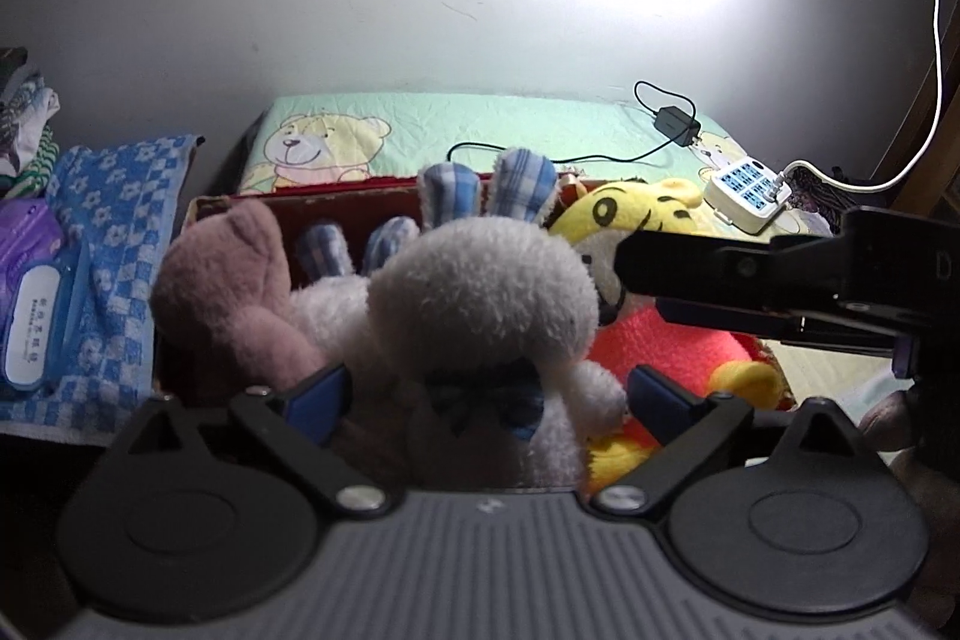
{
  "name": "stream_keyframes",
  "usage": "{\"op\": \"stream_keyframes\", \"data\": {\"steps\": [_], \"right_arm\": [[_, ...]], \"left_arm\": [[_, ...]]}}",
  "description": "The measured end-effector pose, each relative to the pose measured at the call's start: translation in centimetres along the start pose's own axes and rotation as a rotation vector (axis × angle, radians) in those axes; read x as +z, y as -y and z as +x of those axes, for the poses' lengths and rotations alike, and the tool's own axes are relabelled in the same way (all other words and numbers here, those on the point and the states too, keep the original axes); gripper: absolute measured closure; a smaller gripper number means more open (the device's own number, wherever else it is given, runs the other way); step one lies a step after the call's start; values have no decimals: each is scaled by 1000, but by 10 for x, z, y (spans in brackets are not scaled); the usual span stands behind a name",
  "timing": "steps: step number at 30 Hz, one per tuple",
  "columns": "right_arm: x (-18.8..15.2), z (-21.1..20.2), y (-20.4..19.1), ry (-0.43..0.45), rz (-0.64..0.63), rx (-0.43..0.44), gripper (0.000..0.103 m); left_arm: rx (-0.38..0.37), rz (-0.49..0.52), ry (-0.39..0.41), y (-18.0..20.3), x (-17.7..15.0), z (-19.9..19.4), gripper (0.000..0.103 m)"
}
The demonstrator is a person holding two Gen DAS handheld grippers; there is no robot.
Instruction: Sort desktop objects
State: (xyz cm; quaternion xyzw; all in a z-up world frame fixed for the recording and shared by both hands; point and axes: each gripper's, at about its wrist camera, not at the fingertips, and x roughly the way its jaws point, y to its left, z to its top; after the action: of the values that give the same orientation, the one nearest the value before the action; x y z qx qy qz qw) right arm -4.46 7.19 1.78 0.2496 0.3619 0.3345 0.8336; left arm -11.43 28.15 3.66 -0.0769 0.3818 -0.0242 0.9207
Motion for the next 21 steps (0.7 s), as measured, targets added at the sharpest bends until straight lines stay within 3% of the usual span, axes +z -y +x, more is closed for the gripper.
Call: {"op": "stream_keyframes", "data": {"steps": [8,18,21], "right_arm": [[2,-29,-3,76,-36,-159,42],[11,-67,23,53,-89,-334,42],[12,-77,35,24,-114,-416,40]], "left_arm": [[112,-18,-24,12,8,-7,3],[237,-31,-68,66,3,-11,2],[233,-43,-86,88,-3,-8,2]]}}
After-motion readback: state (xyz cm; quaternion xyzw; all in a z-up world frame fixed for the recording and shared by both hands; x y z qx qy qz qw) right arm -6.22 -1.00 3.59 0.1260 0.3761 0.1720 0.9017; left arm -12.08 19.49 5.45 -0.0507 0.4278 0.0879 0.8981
